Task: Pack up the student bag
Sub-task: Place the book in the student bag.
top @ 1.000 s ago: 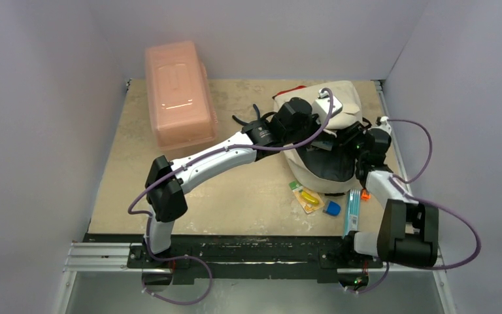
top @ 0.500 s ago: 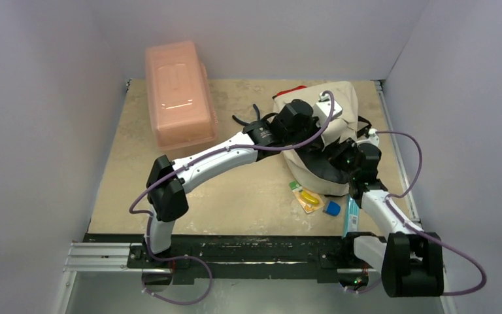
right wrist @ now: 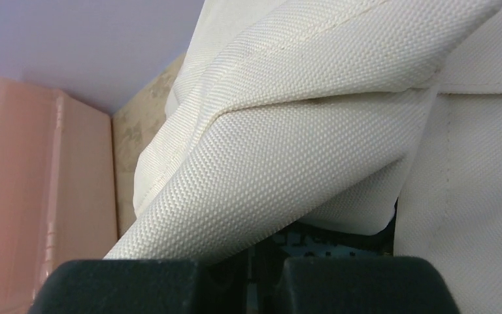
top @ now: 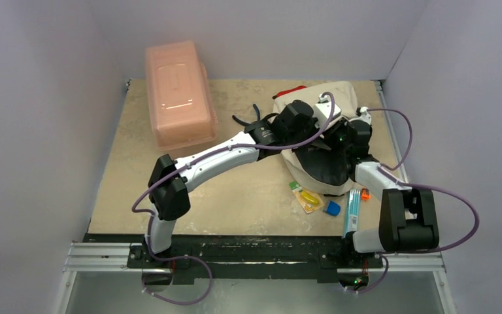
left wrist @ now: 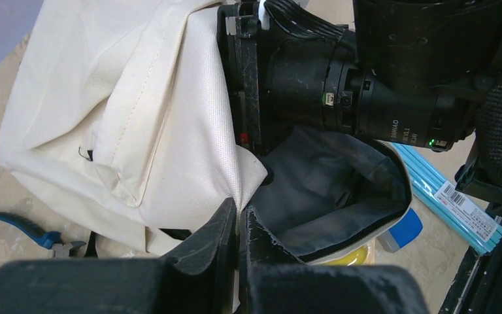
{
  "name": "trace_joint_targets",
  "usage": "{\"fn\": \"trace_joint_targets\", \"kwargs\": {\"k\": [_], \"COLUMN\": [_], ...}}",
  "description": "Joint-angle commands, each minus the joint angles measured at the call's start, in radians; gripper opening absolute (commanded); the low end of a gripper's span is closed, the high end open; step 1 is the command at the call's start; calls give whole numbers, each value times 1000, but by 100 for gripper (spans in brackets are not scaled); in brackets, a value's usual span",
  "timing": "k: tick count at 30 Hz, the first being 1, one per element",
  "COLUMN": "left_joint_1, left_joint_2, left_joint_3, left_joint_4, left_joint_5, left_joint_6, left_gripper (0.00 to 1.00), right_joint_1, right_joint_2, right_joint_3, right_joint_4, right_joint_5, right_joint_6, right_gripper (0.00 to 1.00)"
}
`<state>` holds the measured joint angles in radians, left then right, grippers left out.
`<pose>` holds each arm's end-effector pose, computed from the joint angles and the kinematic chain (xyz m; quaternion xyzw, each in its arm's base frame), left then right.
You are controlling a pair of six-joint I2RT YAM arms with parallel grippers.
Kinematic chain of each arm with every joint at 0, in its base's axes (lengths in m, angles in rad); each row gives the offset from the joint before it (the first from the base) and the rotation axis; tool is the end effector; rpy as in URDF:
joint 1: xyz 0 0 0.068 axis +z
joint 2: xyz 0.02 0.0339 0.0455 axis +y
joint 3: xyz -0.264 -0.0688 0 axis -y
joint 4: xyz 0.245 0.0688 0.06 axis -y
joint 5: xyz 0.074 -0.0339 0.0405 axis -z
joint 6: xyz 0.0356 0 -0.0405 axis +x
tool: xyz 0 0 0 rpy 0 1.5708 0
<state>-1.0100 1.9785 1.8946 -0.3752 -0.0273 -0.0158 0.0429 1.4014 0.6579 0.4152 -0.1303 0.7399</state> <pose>0.2519 -0.3993 0.3466 0.3987 0.7500 -0.2488 0.4654 0.2994 0.0175 0.2168 0.2415 0.7756 0.2705 0.5167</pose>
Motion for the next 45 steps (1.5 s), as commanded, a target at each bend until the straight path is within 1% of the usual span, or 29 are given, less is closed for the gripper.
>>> {"fn": "trace_joint_targets", "kwargs": {"k": [1,3,6,9,11,14,16,19,20,21,24,25,27,30,32,34,37,39,42,44,45], "left_joint_1": [-21,-21,-21,-21,-21,-21,-21,-21,-21,-21,-19,-19,-19,-15,-9,0,12,16,17,16,16], "left_joint_2": [-59,-60,-58,-57,-59,-63,-63,-54,-51,-52,-55,-53,-43,-32,-25,-19,-21,-25,-35,-42,-46], "left_joint_3": [43,44,55,65,66,67,69,77,81,80,77,78,88,107,121,136,143,143,136,123,113], "left_joint_4": [97,99,101,96,92,87,86,79,74,75,85,90,93,97,95,88,82,79,78,83,85], "left_joint_5": [66,67,68,74,75,70,71,75,73,69,33,17,-30,-69,-81,-83,-77,-74,-34,3,18], "left_joint_6": [-28,-24,-23,-20,-13,-10,-12,-17,-16,-15,-5,-3,-10,-23,-31,-38,-39,-42,-58,-78,-87], "left_gripper": [0,0,0,0,0,0,0,0,0,0,0,0,0,0,0,0,0,0,0,0,0], "right_joint_1": [12,21,25,25,25,25,25,25,25,24,25,25,24,25,25,25,25,35,43,42,42], "right_joint_2": [-44,-109,-229,-271,-261,-205,-141,-31,-22,-29,-123,-169,-267,-428,-541,-630,-690,-705,-699,-621,-559], "right_joint_3": [20,-40,-154,-220,-238,-218,-183,-107,-107,-117,-172,-186,-210,-249,-269,-300,-307,-304,-323,-305,-285], "right_joint_4": [-158,-201,-215,-208,-195,-145,-113,-114,-109,-105,-165,-204,-298,-441,-530,-554,-589,-598,-484,-379,-335], "right_joint_5": [85,51,10,-12,11,32,32,-2,-12,-16,24,44,66,68,67,20,-35,-54,-29,14,36], "right_joint_6": [-104,-98,-70,-62,-68,-62,-51,-43,-44,-47,-77,-92,-112,-107,-84,-57,-26,-11,-14,-44,-47], "right_gripper": [11,13,17,18,17,17,15,10,12,17,46,52,60,65,65,62,48,46,47,46,43]}}
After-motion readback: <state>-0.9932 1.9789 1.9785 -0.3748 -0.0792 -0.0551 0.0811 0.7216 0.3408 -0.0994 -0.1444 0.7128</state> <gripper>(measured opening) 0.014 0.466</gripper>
